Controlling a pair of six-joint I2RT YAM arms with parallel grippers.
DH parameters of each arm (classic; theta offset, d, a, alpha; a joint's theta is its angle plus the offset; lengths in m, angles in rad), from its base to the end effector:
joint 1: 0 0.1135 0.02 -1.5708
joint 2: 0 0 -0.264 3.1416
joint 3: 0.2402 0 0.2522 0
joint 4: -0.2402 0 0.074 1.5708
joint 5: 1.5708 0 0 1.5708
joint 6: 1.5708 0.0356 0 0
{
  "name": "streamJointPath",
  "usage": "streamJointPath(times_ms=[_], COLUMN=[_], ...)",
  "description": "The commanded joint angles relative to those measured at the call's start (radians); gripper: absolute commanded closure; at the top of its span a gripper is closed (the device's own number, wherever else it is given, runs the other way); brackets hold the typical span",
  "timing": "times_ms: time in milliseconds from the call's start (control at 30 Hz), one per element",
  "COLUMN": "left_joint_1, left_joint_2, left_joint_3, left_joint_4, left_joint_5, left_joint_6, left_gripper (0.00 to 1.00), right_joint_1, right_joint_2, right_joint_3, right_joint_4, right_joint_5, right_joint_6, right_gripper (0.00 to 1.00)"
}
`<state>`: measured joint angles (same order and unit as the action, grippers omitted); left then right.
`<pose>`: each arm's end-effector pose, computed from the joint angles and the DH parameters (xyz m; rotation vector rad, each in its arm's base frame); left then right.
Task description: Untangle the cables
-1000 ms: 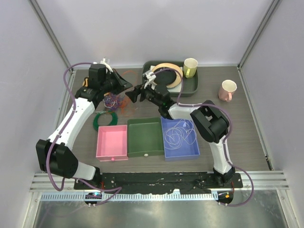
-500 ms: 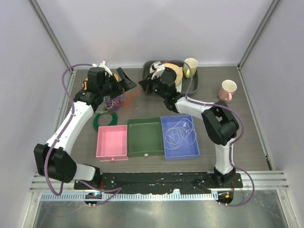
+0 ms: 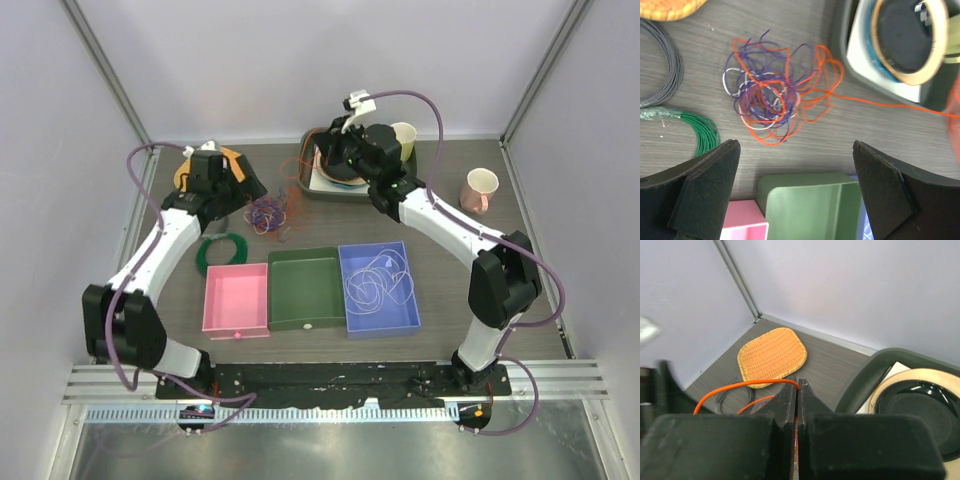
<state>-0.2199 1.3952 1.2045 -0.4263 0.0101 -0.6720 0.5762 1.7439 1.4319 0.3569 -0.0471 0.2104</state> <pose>0.3075 -0.0691 0.3225 -0.4952 2.1793 -0.5082 0.3567 0.2338 0.3604 -0.3220 1.5295 0.6603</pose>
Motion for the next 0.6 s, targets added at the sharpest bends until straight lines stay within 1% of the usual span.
streamJointPath(times_ms=[0, 100, 133, 167, 267, 367, 433, 467, 500, 567], left_joint_1=[0.005, 0.005, 0.005, 0.005, 0.004, -0.001, -0.007, -0.016, -0.019, -0.024], left_joint_2=[0.158, 0.253, 0.322, 0.353, 0.464, 0.530, 0.553, 0.571, 0.583, 0.617], left_joint_3=[0.047, 0.124, 0.179, 0.203, 0.271, 0.311, 0.331, 0.339, 0.346, 0.377], left_joint_4=[0.011, -0.002, -0.020, -0.053, -0.093, -0.098, -0.106, -0.123, -0.133, -0.161], left_joint_5=[-0.016, -0.015, -0.013, 0.019, 0.047, 0.054, 0.018, -0.045, -0.064, -0.068], left_joint_6=[0.045, 0.066, 0.069, 0.084, 0.086, 0.084, 0.084, 0.086, 0.086, 0.092], left_gripper=[0.00, 0.00, 0.00, 0.00, 0.00, 0.00, 0.02, 0.02, 0.02, 0.06], right_joint_1=[0.005, 0.005, 0.005, 0.005, 0.005, 0.005, 0.005, 0.005, 0.005, 0.005], right_joint_2=[-0.049, -0.049, -0.049, -0.049, -0.058, -0.072, -0.083, -0.087, -0.104, -0.116], right_joint_3=[0.133, 0.214, 0.249, 0.265, 0.303, 0.318, 0.344, 0.349, 0.355, 0.378], right_joint_4=[-0.056, -0.099, -0.120, -0.130, -0.162, -0.165, -0.180, -0.180, -0.180, -0.185], right_joint_5=[-0.065, -0.115, -0.128, -0.146, -0.152, -0.168, -0.157, -0.146, -0.142, -0.135], right_joint_6=[-0.035, -0.034, -0.032, -0.034, -0.039, -0.061, -0.071, -0.087, -0.098, -0.115], right_gripper=[0.99, 0.99, 0.99, 0.99, 0.99, 0.99, 0.99, 0.99, 0.99, 0.99])
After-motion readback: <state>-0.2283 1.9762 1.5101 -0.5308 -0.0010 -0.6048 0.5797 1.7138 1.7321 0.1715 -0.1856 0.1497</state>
